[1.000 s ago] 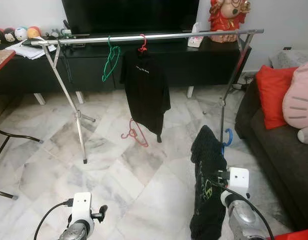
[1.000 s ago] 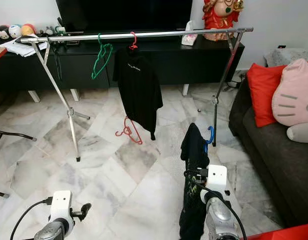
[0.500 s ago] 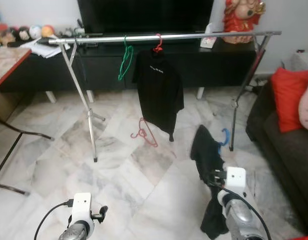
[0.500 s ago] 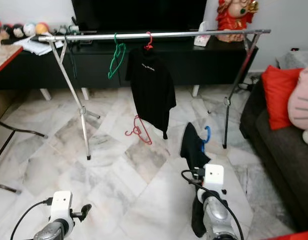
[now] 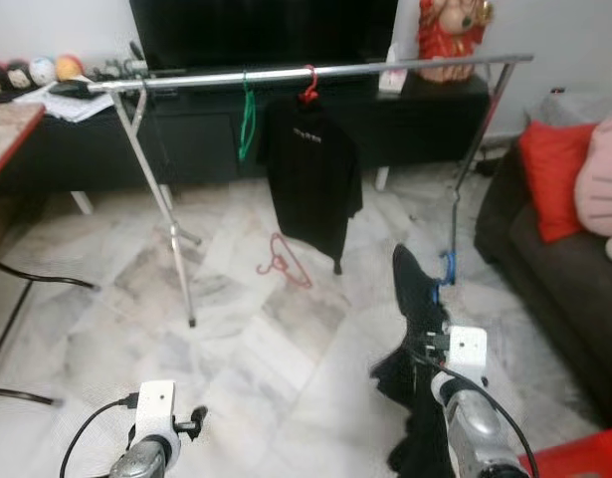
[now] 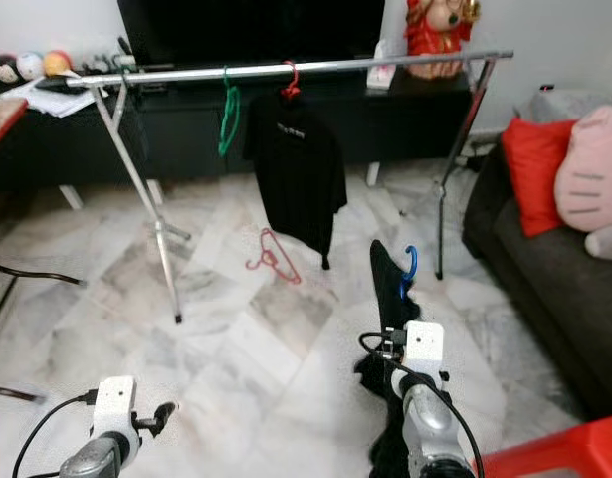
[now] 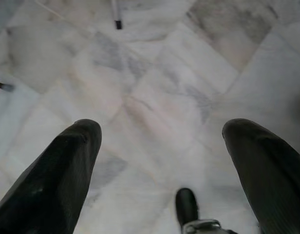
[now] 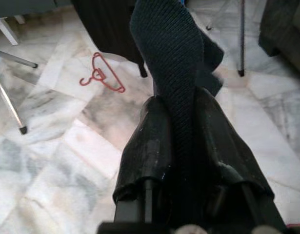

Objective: Hang hanger

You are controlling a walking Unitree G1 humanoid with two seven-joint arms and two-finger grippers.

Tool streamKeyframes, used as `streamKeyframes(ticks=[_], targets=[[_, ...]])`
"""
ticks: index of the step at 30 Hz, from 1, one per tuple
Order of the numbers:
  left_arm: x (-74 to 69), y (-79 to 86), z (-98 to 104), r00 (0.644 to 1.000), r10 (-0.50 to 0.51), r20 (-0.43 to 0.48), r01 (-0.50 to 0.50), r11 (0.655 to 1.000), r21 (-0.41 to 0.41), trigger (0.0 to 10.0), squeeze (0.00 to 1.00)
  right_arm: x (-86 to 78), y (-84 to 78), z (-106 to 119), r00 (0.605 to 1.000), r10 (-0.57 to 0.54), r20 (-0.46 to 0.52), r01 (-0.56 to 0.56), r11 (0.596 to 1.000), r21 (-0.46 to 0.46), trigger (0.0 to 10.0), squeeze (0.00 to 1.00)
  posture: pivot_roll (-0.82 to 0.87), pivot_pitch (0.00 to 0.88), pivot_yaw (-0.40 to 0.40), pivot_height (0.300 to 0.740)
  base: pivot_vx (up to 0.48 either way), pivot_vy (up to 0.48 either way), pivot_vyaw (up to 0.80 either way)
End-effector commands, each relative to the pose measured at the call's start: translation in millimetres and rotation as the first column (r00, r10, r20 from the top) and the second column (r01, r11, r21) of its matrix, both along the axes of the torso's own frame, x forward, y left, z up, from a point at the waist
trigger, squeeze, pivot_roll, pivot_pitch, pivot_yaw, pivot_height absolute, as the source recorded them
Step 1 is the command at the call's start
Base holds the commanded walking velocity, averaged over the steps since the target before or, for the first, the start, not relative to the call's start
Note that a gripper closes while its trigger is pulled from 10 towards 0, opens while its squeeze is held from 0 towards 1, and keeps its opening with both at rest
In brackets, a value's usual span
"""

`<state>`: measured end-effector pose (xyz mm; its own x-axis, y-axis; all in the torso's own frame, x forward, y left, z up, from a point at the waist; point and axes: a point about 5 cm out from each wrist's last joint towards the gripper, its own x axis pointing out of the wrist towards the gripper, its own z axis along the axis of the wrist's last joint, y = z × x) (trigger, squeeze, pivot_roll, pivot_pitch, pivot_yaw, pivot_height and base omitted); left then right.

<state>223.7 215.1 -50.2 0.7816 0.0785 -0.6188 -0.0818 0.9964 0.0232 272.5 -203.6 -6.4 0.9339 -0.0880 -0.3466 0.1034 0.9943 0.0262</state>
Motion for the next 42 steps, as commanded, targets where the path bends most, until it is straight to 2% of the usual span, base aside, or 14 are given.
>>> streamKeyframes(ticks=[1, 22, 27, 42], targets=[[-0.4, -4.6, -1.1, 1.000, -0.009, 0.001, 0.009, 1.000, -0.009, 10.0, 0.00, 3.3, -7.0, 5.8, 0.999, -0.019, 0.028, 0.019, 1.000, -0.011, 10.0, 0.00, -0.08, 0.000, 0.011, 0.740, 0.000, 0.345, 0.00], [2.8, -5.7, 1.4, 1.000, -0.018, 0.018, 0.018, 1.000, -0.014, 10.0, 0.00, 10.2, 0.6, 10.1, 0.999, 0.005, 0.040, -0.004, 1.000, -0.009, 10.0, 0.00, -0.08, 0.000, 0.016, 0.740, 0.000, 0.308, 0.00], [3.9, -5.3, 2.6, 0.999, -0.028, 0.026, 0.028, 1.000, 0.006, 10.0, 0.00, 9.5, -0.7, 9.7, 0.999, 0.004, 0.037, -0.003, 1.000, -0.013, 10.0, 0.00, -0.08, 0.000, 0.016, 0.740, 0.000, 0.000, 0.00], [5.7, -11.2, 3.2, 0.998, -0.047, 0.037, 0.047, 0.999, -0.005, 10.0, 0.00, 12.3, -4.3, 13.0, 0.999, -0.007, 0.044, 0.008, 1.000, -0.022, 10.0, 0.00, -0.08, 0.000, 0.015, 0.740, 0.000, 0.000, 0.00]])
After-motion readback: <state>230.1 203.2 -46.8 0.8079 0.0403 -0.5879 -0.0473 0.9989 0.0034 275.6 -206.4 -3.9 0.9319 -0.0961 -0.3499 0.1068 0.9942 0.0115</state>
